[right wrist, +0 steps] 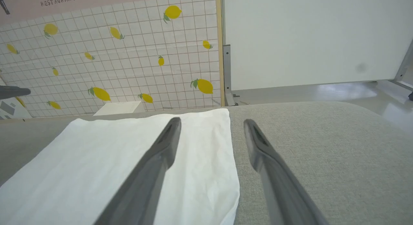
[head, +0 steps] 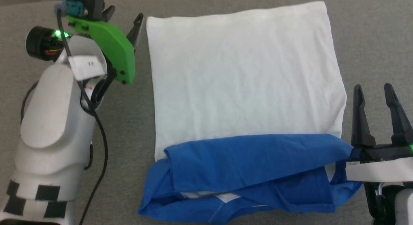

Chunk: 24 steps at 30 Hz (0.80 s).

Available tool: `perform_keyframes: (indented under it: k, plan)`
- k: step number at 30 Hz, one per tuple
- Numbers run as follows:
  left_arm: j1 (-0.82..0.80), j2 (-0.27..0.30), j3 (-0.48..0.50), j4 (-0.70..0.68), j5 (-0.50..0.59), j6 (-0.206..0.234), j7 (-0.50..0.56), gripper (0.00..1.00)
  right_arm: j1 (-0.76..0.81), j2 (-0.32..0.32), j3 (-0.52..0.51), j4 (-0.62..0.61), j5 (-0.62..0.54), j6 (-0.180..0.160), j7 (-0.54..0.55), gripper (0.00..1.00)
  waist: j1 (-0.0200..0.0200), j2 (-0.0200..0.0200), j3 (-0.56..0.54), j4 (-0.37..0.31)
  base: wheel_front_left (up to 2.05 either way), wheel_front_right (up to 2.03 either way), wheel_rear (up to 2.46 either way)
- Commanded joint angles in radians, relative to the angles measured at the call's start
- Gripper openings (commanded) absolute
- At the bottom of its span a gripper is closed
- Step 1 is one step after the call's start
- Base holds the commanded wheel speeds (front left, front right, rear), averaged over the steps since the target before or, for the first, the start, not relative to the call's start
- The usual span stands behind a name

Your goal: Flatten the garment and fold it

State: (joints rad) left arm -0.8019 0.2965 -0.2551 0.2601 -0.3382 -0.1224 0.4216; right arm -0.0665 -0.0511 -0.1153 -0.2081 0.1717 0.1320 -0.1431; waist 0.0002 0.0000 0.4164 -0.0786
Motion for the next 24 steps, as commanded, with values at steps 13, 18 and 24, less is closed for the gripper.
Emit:
perform_keyframes:
  k: [13, 18, 24]
  plan:
    - [-0.154, 0.048, -0.018, 0.092, -0.088, 0.013, 0.248, 1.0, -0.053, 0.001, 0.01, 0.035, 0.026, -0.001, -0.042, 1.0, -0.0002, 0.0, 0.185, -0.114, 0.0, 0.0, 0.0]
    - [-0.167, 0.068, -0.022, 0.104, -0.067, 0.042, 0.279, 1.0, -0.073, 0.001, 0.012, 0.054, 0.036, -0.001, -0.057, 1.0, -0.0002, 0.0, 0.213, -0.127, 0.0, 0.0, 0.0]
    - [-0.168, 0.072, -0.024, 0.106, -0.069, 0.042, 0.255, 0.0, -0.09, 0.001, 0.009, 0.067, 0.039, -0.001, -0.067, 1.0, -0.0002, 0.0, 0.225, -0.127, 0.0, 0.0, 0.0]
